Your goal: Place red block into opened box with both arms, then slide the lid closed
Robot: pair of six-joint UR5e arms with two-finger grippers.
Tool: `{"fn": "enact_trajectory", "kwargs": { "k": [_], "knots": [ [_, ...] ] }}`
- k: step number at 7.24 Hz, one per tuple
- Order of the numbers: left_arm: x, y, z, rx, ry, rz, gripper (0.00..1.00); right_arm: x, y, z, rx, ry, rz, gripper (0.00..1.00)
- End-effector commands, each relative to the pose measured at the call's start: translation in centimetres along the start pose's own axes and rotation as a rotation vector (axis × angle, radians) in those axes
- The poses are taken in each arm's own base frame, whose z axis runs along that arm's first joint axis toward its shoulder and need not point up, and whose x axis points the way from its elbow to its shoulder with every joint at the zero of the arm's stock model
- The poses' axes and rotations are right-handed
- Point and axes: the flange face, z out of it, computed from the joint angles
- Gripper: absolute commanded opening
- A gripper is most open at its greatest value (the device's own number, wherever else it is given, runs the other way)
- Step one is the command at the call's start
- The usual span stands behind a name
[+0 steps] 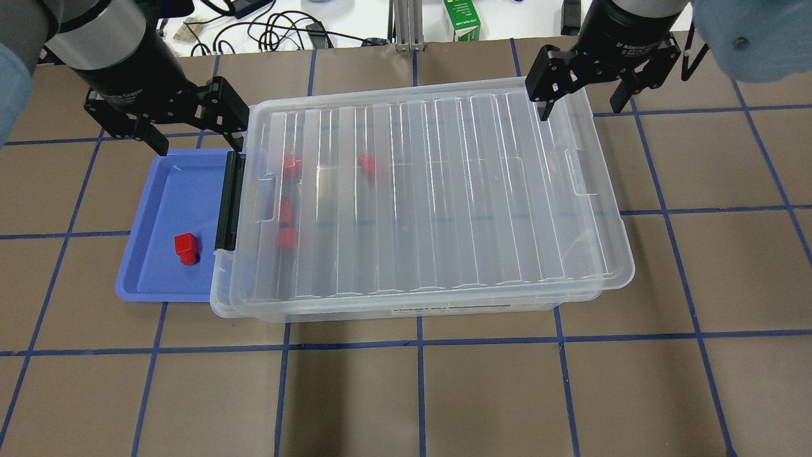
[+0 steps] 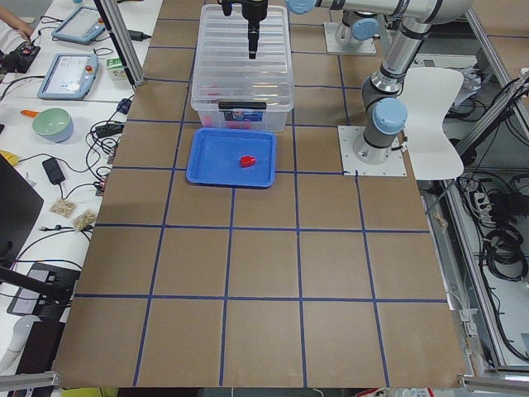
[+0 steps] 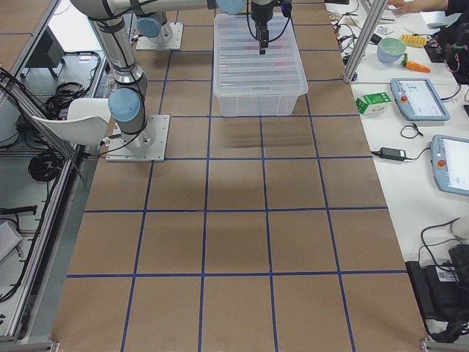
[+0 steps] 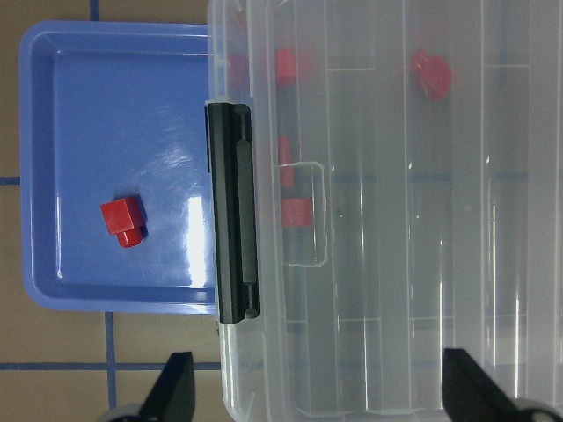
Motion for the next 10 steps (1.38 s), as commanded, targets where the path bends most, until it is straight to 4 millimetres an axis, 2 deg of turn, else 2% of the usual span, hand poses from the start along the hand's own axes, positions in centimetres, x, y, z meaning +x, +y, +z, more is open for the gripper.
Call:
{"fn": "enact_trajectory", "kwargs": {
  "k": [1,3,5,7,8,10],
  "knots": [
    [0.0,0.3,0.0,-0.004,-0.003,0.001,1.00,0.0,0.0,-0.1,0.001,0.000,0.000,1.00],
    [-0.1,-0.1,0.4,-0.004,-0.008,0.000,1.00,0.0,-0.1,-0.3,0.006,-0.001,-0.001,1.00],
    [-0.1,0.0,0.2,-0.001,-0.008,0.000,1.00,0.9,-0.3,-0.4,0.008,0.003,0.009,1.00],
    [-0.1,-0.1,0.4,-0.005,-0.008,0.001,1.00,3.8,-0.7,0.1,-0.001,0.000,0.002,1.00],
    [-0.1,-0.2,0.5,-0.005,-0.008,0.000,1.00,5.5,-0.7,1.0,-0.022,-0.007,0.027,1.00],
    [-0.7,-0.1,0.3,-0.004,-0.009,-0.006,1.00,8.7,-1.6,7.3,-0.045,-0.004,0.048,0.99]
  ]
}}
